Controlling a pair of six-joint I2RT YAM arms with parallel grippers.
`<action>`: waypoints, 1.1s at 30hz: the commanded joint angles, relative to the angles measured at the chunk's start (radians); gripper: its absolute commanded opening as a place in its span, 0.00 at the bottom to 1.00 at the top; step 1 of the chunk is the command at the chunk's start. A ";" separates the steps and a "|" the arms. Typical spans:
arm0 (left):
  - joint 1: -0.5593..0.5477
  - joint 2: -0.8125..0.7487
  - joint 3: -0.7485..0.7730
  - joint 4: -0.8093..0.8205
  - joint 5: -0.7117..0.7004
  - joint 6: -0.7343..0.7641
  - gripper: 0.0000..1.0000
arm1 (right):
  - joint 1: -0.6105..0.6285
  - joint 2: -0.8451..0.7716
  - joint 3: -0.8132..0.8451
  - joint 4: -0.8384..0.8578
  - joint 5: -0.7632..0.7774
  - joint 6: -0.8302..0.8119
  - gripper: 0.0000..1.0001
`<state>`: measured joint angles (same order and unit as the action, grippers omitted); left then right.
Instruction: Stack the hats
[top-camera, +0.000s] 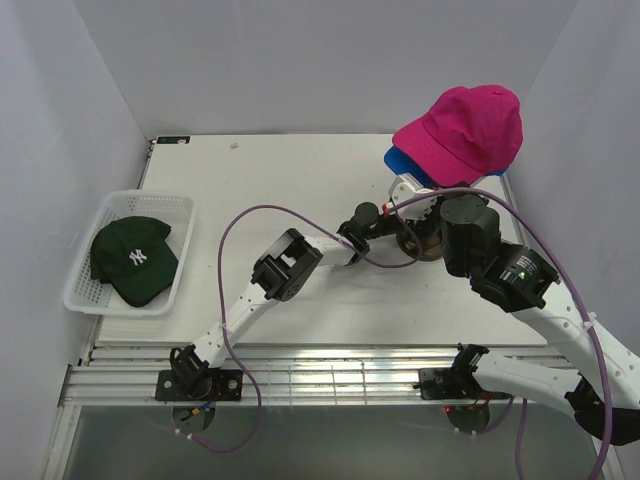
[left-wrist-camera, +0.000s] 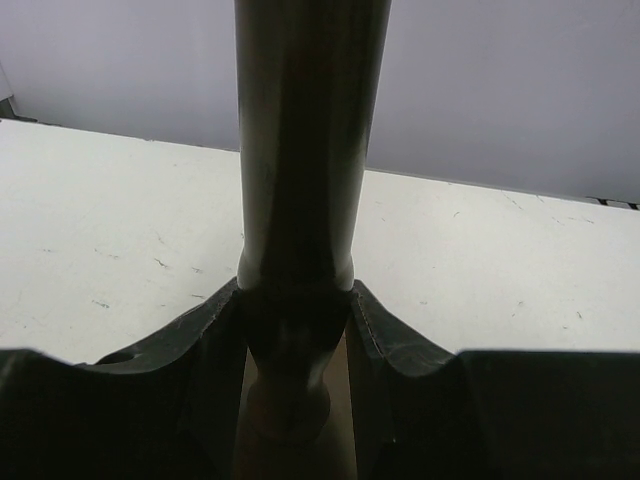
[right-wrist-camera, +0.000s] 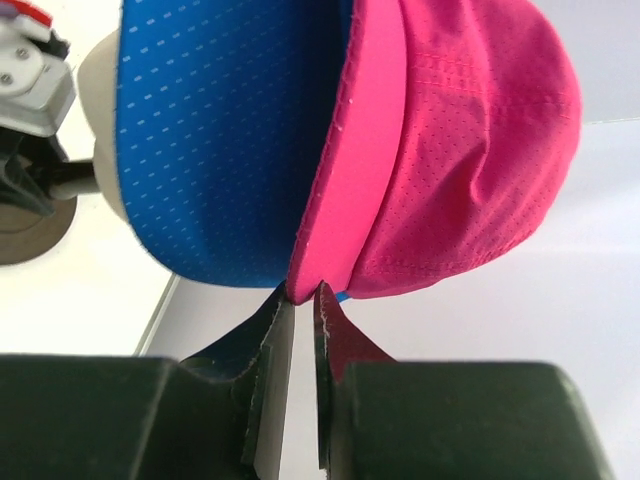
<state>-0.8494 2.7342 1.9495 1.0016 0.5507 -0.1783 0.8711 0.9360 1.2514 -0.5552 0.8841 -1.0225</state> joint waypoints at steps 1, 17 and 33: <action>-0.004 -0.050 0.031 -0.098 -0.009 0.019 0.00 | 0.016 0.011 0.008 -0.124 -0.013 0.081 0.08; -0.002 -0.048 0.039 -0.141 -0.025 0.036 0.00 | 0.037 0.043 0.124 -0.198 -0.111 0.157 0.57; -0.004 -0.044 0.032 -0.153 -0.020 0.045 0.00 | 0.068 0.247 0.647 -0.180 -0.098 0.492 0.76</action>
<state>-0.8494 2.7342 1.9778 0.9421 0.5480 -0.1562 0.9424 1.1442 1.8053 -0.8597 0.6258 -0.6071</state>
